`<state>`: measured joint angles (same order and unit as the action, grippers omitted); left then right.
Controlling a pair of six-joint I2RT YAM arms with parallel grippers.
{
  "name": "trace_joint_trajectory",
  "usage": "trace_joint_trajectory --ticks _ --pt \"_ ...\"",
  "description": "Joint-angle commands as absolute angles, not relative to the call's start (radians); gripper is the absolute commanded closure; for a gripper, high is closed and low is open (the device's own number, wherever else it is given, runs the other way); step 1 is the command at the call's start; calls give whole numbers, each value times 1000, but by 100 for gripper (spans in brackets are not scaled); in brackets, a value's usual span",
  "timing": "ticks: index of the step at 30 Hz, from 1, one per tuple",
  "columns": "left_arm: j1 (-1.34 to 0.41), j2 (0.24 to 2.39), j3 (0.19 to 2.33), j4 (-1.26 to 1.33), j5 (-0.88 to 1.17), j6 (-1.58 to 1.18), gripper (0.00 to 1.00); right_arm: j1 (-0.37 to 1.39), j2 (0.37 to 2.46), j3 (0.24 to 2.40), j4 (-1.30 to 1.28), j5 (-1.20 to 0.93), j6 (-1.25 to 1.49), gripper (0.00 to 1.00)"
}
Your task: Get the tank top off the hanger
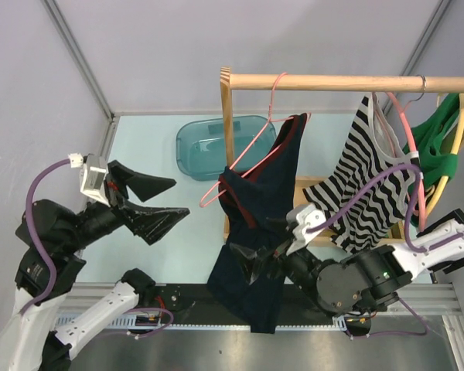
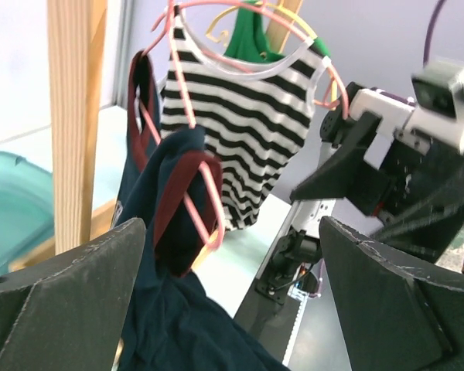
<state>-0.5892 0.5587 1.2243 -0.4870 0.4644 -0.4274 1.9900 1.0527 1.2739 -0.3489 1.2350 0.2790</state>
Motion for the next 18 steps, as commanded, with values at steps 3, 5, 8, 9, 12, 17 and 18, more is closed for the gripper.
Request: trace_joint_trajectory --ticks 3,5,8,9,12,17,18 --pt "-594 696 1311 -431 531 -419 0 1827 1097 1554 -546 1199 417 0" --pt "-592 730 1324 -430 543 -420 1 1716 1127 1627 -609 1128 455 0" --pt "-594 755 1325 -422 557 -433 0 1620 1187 1744 -710 1052 502 0" --pt "-594 756 1324 -416 558 -436 0 1556 1230 1770 -724 1010 502 0" --pt "-594 764 1321 -411 558 -442 0 1432 1301 1857 -775 957 525 0" --pt "-594 762 1309 -411 557 -443 1 1266 1397 1965 -847 841 594 0" --pt "-594 758 1304 -410 555 -443 1 1252 1411 1988 -853 841 601 1"
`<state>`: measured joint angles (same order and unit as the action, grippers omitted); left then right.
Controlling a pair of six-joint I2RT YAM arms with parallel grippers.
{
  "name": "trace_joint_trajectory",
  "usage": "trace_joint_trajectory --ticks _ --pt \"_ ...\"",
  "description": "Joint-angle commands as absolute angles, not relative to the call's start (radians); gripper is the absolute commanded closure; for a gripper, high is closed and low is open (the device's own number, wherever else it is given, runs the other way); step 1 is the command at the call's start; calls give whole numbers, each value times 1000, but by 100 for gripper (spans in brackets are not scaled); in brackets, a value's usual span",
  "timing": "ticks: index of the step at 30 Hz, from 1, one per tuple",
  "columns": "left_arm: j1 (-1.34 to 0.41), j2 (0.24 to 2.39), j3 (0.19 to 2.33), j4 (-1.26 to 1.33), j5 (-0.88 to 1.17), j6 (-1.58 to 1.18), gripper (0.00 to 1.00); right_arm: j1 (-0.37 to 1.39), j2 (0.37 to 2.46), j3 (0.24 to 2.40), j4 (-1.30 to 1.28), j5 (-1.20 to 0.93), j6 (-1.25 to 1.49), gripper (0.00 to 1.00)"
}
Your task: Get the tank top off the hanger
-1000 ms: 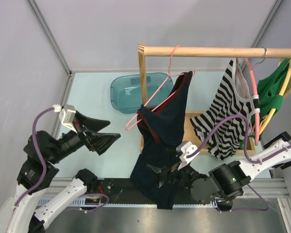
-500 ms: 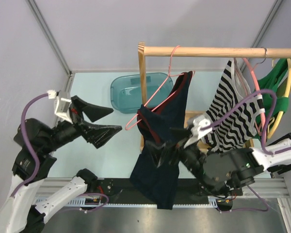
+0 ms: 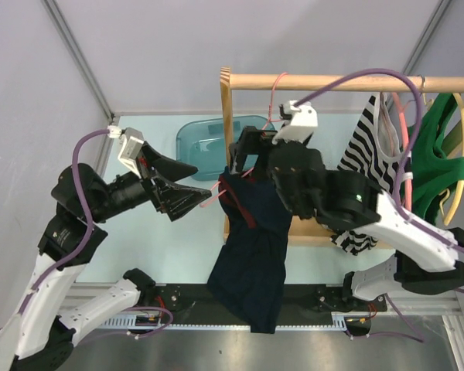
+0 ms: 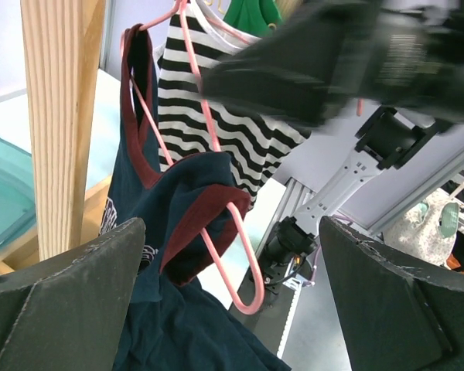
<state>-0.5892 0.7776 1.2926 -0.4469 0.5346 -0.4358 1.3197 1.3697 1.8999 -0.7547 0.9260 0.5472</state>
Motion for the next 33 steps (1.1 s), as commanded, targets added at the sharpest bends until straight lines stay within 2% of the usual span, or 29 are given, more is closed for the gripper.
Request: trace_joint_trajectory --ticks 1,2,5,10,13,15,17,22,25,30,33 --pt "-594 755 1299 -410 554 -443 1 1232 1420 1990 -853 836 609 5" --pt "-594 753 1296 -413 554 -443 1 1227 1419 1985 -836 830 612 17" --pt "-592 738 1282 -417 554 -443 1 1216 1393 1930 -754 812 598 31" --pt "-594 675 1183 -391 541 -497 1 1212 1358 1852 -666 778 595 40" --pt "-592 650 1129 -367 615 -520 1 1210 1333 1827 -621 762 591 44" --pt "-592 644 1120 -385 662 -534 2 1206 1307 1798 -594 758 588 52" --pt "-594 629 1106 -387 679 -551 2 1200 1290 1770 -557 740 591 56" --pt "-594 595 1101 -358 667 -623 2 1177 1278 1746 -512 709 615 58" --pt "-594 569 1066 -253 684 -719 1 1175 1278 1743 -489 692 615 69" --pt "-594 548 991 -103 678 -795 1 1164 1262 1729 -448 658 611 76" --pt "-592 552 992 -101 655 -776 1 1151 1250 1721 -434 643 626 86"
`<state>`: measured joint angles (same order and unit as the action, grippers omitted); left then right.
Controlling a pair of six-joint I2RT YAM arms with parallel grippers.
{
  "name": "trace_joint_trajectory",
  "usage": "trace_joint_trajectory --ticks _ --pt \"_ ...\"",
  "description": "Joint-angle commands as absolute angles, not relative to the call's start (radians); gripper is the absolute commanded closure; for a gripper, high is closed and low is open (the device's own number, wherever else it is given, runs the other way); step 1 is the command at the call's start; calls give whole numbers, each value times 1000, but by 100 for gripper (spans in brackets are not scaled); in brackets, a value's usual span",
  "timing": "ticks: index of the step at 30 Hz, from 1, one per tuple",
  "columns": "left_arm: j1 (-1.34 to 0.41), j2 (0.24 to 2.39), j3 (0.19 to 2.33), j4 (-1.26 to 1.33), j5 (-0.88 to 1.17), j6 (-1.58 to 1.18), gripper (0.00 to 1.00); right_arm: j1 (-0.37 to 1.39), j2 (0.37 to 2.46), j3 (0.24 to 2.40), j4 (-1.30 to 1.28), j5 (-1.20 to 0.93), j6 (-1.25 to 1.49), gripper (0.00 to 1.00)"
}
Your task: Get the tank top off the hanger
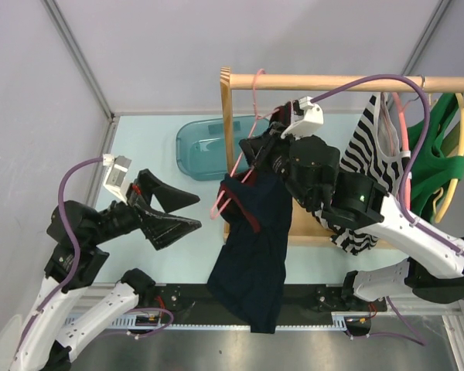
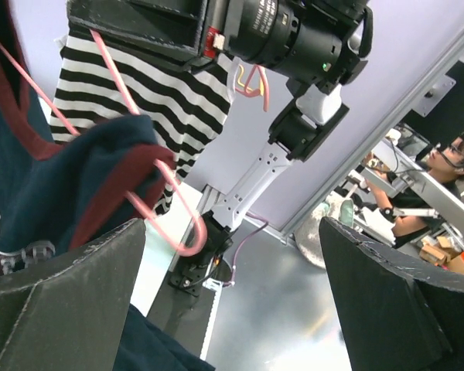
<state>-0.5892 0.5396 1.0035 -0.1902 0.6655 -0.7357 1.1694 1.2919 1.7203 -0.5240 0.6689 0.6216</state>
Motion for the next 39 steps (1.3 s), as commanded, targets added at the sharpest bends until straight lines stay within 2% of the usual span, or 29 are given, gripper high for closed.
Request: trace_joint_trajectory --ticks 1,4,8,15,21,27,28,29,32,39 --pt "-594 549 986 -100 647 -775 1 1149 1235 1709 -420 638 629 90" --pt "-594 528 982 -118 612 -762 1 1149 1197 1675 -388 632 643 100" --pt "-594 523 1005 -147 580 -727 1 1147 1157 1661 -353 601 653 100" --pt "-594 629 1112 -183 649 -701 1 1149 1083 1667 -363 559 666 100" --pt "-641 802 1146 -77 738 -750 10 1149 1029 1718 -480 499 661 100" --pt "-827 954 1299 -193 551 -594 13 1147 959 1730 -589 353 621 100" --pt "-848 966 1328 -230 502 -524 13 1149 937 1730 -606 338 621 100" --pt "-891 979 1385 -270 366 -488 14 1147 924 1729 -641 322 620 100" --pt "-945 1014 1437 -353 139 -399 14 1149 855 1688 -663 250 601 100" --pt "-1018 1135 1540 -393 -108 -325 21 1149 701 1566 -686 170 611 100"
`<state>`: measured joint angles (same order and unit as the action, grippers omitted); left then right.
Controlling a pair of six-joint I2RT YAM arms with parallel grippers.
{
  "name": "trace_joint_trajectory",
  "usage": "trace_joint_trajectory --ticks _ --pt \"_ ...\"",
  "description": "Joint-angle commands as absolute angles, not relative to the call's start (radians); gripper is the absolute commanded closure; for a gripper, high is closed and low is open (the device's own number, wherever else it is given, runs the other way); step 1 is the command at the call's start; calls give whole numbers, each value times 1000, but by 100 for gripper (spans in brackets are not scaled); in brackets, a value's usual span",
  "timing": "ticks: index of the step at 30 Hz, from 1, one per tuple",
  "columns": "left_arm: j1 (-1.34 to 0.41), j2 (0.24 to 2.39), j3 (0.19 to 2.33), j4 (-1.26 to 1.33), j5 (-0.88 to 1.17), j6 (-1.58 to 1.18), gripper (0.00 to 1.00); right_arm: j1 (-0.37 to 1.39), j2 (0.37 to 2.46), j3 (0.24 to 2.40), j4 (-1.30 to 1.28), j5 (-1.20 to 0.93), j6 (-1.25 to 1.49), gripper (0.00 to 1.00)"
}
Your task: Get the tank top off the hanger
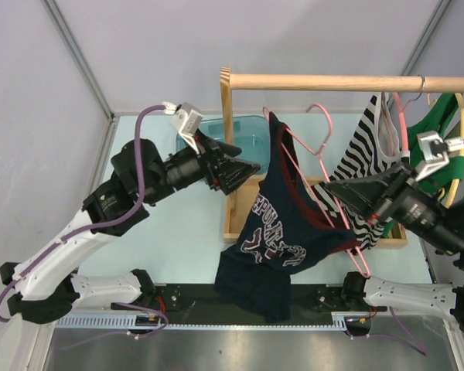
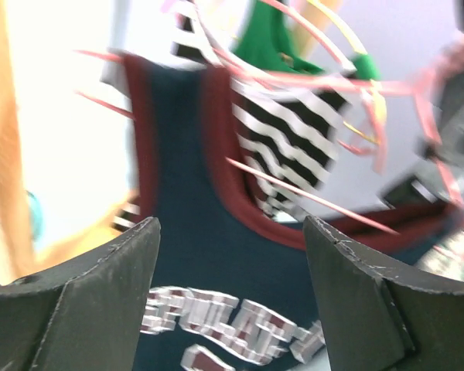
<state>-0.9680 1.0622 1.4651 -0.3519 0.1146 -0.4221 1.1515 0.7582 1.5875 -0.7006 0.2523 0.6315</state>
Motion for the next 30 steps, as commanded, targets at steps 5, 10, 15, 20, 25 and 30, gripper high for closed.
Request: trace_joint_trajectory --ticks 5,10,15,20,25,30 --pt "-1146 1224 1632 -397 -264 -239 20 1147 629 1513 -678 129 630 100" --pt "-1201 1279 1678 -388 -310 -232 18 1146 595 1476 -684 121 649 100" --pt "-1218 1315 1698 -393 -389 -241 21 1146 581 1456 -670 86 657 100" --pt "-1218 1330 1716 -414 -448 -244 31 1137 566 1442 -673 51 672 100" --pt "-1218 1350 1735 -446 -453 -247 45 1120 546 1439 -676 17 672 100" --pt "-1218 1339 1747 -462 -457 -232 67 1118 528 1457 -733 -38 640 100"
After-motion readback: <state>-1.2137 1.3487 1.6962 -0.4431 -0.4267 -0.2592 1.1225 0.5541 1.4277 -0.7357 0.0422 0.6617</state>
